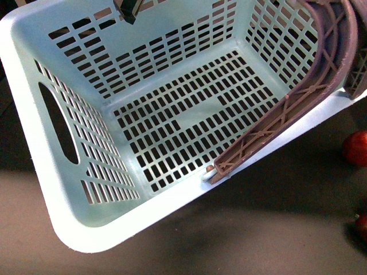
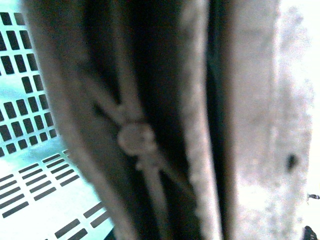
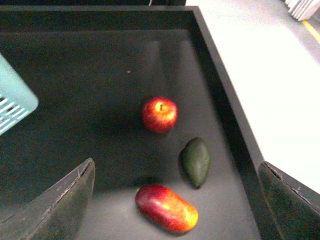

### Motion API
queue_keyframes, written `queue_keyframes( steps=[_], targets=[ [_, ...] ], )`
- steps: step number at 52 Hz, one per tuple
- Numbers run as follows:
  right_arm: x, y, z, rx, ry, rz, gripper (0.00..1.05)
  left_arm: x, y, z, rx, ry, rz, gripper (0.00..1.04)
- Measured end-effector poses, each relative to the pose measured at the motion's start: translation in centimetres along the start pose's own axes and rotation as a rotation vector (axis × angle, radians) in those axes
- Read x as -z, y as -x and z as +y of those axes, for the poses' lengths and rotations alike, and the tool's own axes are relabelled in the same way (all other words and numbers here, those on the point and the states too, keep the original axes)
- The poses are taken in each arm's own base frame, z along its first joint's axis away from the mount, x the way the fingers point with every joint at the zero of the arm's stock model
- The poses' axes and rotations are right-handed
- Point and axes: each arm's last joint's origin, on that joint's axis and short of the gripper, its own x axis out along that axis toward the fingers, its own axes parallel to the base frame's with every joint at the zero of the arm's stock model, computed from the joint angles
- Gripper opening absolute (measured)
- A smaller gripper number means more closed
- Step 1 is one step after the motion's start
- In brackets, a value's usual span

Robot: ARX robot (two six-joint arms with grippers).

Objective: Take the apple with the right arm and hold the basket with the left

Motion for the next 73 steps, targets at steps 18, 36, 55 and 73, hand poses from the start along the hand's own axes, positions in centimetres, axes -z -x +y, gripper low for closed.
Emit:
queue_keyframes(
  steps=[18,36,55,73],
  targets=[
    [-1.1,-12.2,-1.7,-0.043,0.073,0.155,0.96,0.0,0.0,0.0,0.000,0.000,-0.001,0.14],
    [4.2,-23.8,-1.5,-0.090,0.136,0.435,0.96,0.0,0.0,0.0,0.000,0.000,0.000,0.14],
    [4.6,-28.9,-0.4,-0.117,0.103,0.456,0.96,0.0,0.0,0.0,0.000,0.000,0.000,0.14],
    [5.3,-32.5,0.9,-0.151,0.090,0.485,0.96,0.0,0.0,0.0,0.000,0.000,-0.001,0.14]
  ],
)
